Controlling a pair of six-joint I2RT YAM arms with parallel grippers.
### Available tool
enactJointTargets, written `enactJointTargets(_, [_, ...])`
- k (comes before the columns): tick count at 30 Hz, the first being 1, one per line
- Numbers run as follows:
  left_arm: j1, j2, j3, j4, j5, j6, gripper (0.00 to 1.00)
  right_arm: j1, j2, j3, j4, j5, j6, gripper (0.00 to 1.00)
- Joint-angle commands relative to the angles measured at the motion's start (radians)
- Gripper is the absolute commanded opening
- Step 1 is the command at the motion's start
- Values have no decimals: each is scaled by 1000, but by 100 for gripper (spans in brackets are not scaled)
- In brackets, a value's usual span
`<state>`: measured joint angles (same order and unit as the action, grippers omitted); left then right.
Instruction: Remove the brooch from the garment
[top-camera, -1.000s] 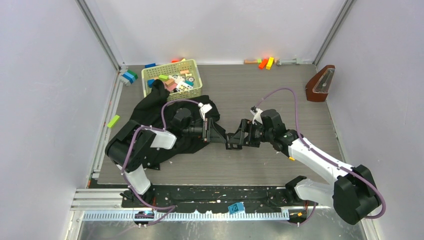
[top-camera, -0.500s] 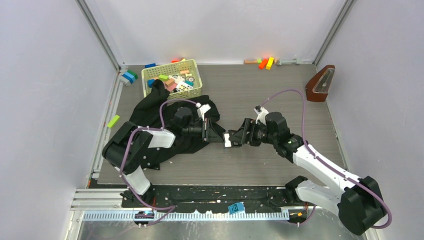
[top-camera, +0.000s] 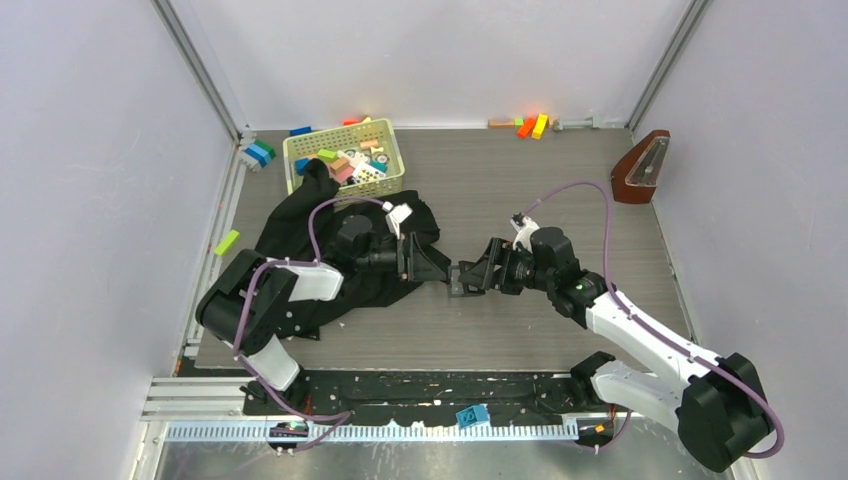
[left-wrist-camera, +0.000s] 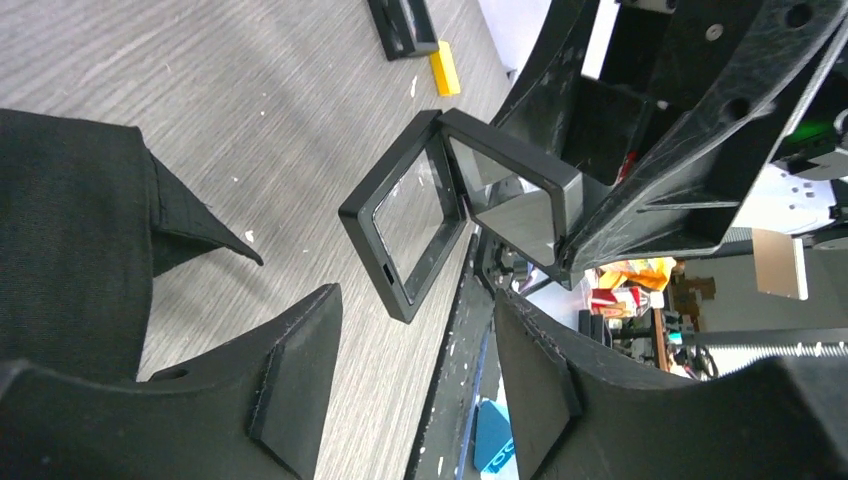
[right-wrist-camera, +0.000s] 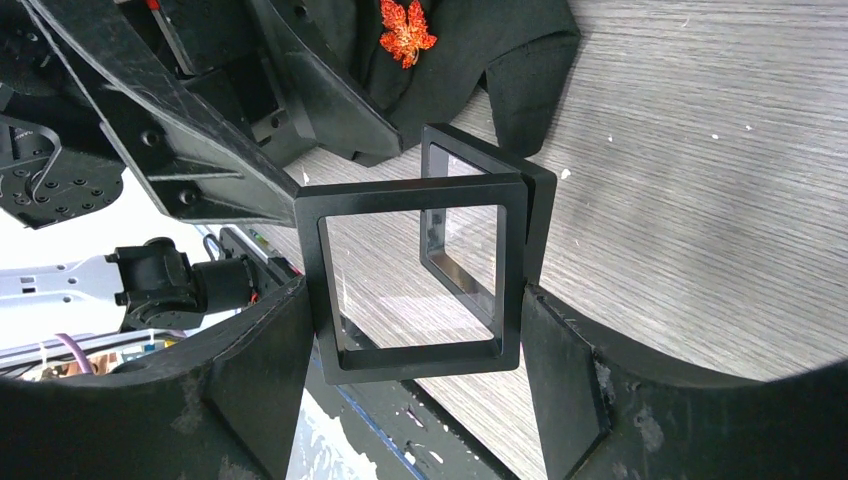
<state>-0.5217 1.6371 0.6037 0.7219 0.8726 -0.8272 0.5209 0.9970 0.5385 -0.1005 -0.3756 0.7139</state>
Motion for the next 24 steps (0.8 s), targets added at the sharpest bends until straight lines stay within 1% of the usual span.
enactJointTargets(1, [17, 13, -10, 175, 44, -77, 60, 5, 7, 22, 45, -3, -1, 48])
enactJointTargets(6, [17, 65, 4, 227, 74, -120, 52, 5, 8, 4, 134, -55, 37, 48])
enactJointTargets(13, [17, 93, 13, 231, 85, -133, 52, 5, 24, -19, 217, -116, 70, 48])
enactJointTargets(15, [17, 98, 14, 256, 86, -147, 50, 5, 32, -22, 235, -124, 79, 48])
enactJointTargets(16, [17, 100, 13, 275, 91, -158, 46, 5, 39, -22, 238, -127, 81, 48])
enactJointTargets(17, [17, 104, 11, 296, 95, -172, 39, 5, 47, -24, 250, -135, 88, 48])
enactJointTargets(19, [17, 116, 11, 346, 105, -201, 22, 5, 55, -27, 261, -138, 94, 51])
enactJointTargets(20, [17, 122, 11, 368, 109, -214, 13, 5, 56, -26, 259, -125, 93, 58])
enactJointTargets(21, [18, 128, 9, 388, 112, -225, 4, 5, 54, -23, 232, -113, 90, 62])
enactJointTargets(22, [18, 132, 8, 402, 115, -232, 0, 5, 52, -9, 199, -59, 83, 73])
enactJointTargets(23, [20, 134, 6, 406, 115, -235, 0, 5, 44, 0, 121, -24, 56, 78])
enactJointTargets(24, [22, 134, 7, 406, 114, -235, 0, 5, 41, 18, 82, 29, 44, 83])
